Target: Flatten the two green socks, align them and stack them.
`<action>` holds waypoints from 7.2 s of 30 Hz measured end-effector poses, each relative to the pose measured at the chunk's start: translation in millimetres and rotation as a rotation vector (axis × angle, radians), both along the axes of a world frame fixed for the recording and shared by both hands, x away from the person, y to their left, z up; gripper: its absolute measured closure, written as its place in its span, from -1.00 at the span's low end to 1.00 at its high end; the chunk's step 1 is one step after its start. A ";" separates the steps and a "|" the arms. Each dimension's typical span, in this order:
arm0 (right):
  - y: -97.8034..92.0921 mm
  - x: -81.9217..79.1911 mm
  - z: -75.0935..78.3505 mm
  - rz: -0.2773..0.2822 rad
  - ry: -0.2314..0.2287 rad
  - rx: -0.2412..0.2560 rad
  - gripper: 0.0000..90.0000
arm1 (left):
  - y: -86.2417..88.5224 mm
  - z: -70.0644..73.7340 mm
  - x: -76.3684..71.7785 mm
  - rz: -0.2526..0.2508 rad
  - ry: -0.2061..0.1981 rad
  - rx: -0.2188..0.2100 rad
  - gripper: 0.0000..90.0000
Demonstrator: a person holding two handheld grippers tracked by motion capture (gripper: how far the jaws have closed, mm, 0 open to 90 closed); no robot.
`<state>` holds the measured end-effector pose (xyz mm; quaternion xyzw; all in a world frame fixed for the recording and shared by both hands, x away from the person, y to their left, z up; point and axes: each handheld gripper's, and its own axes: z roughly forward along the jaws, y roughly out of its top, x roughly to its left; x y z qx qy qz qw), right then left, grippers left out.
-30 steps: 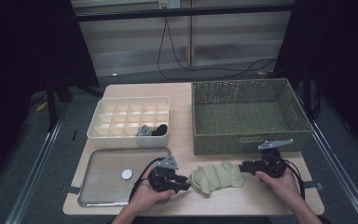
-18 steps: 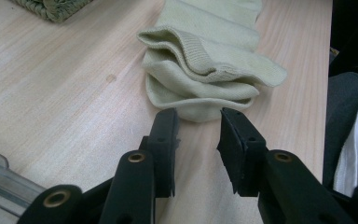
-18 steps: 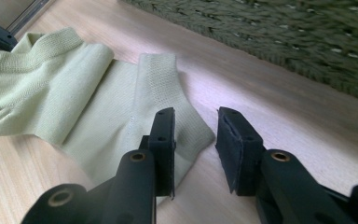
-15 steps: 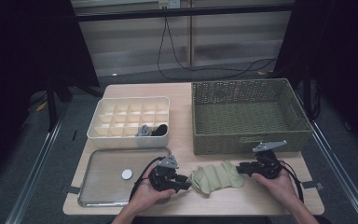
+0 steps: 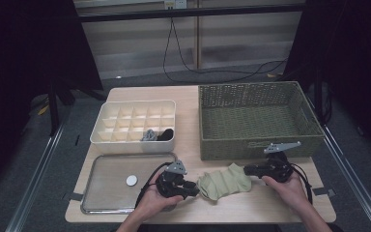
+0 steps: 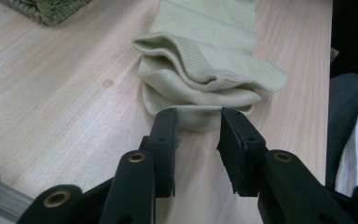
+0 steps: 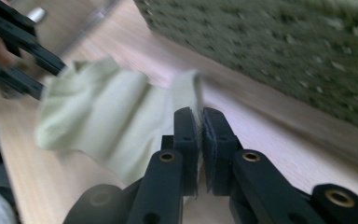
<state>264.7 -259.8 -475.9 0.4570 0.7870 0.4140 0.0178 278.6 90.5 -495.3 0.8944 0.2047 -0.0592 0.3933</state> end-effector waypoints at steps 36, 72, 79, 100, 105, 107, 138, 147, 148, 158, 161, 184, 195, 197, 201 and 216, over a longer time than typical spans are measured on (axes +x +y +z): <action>98.8 6.1 1.1 0.228 0.071 0.043 0.85 | -17.6 -0.9 -2.6 -0.042 -0.001 0.004 0.48; 39.7 -28.3 -1.3 0.127 0.055 0.038 0.98 | -54.8 28.9 12.2 -0.065 -0.013 -0.090 0.63; 36.2 -23.0 -9.8 0.107 0.064 0.028 0.92 | -64.8 12.0 15.4 -0.079 0.024 -0.050 0.60; 44.4 -10.8 -19.8 0.083 0.091 -0.001 0.46 | -69.0 -1.8 14.1 -0.086 -0.010 -0.006 0.74; 50.7 -9.4 -21.5 0.102 0.099 -0.022 0.49 | -68.5 -2.5 13.8 -0.089 -0.015 -0.009 0.75; 52.1 -7.9 -22.1 0.114 0.103 -0.018 0.56 | -68.7 -3.5 13.5 -0.080 -0.019 -0.017 0.75; 44.6 -9.1 -9.0 0.122 0.050 0.089 0.91 | -67.3 2.3 9.3 -0.068 -0.029 -0.043 0.69; 34.8 -6.6 -7.0 0.100 0.034 0.086 0.91 | -54.4 11.4 4.1 -0.053 -0.029 -0.062 0.62; 34.4 -6.6 -7.0 0.095 0.032 0.083 0.91 | -52.2 12.1 3.1 -0.048 -0.028 -0.070 0.62; 24.8 -5.8 -3.8 0.061 0.019 0.090 0.91 | -41.6 11.2 0.9 -0.049 -0.014 -0.034 0.59; 22.4 -6.3 -2.5 0.054 0.014 0.095 0.91 | -42.9 7.9 0.8 -0.044 -0.007 -0.027 0.58; 53.7 -14.0 2.9 0.135 0.011 0.148 0.90 | -54.3 1.2 -2.5 -0.066 -0.018 -0.011 0.59; 68.1 -17.9 -6.5 0.186 0.040 0.130 0.91 | -56.4 -0.7 -3.1 -0.082 -0.016 0.009 0.77; 68.9 -18.9 -8.3 0.188 0.046 0.127 0.91 | -56.8 -1.3 -3.1 -0.078 -0.013 0.012 0.77; 72.0 -23.2 -11.5 0.198 0.062 0.122 0.91 | -57.8 -1.7 -2.5 -0.077 -0.025 0.028 0.77; 72.9 -28.9 -19.0 0.202 0.076 0.109 0.90 | -42.6 9.2 9.8 -0.010 0.011 -0.073 0.63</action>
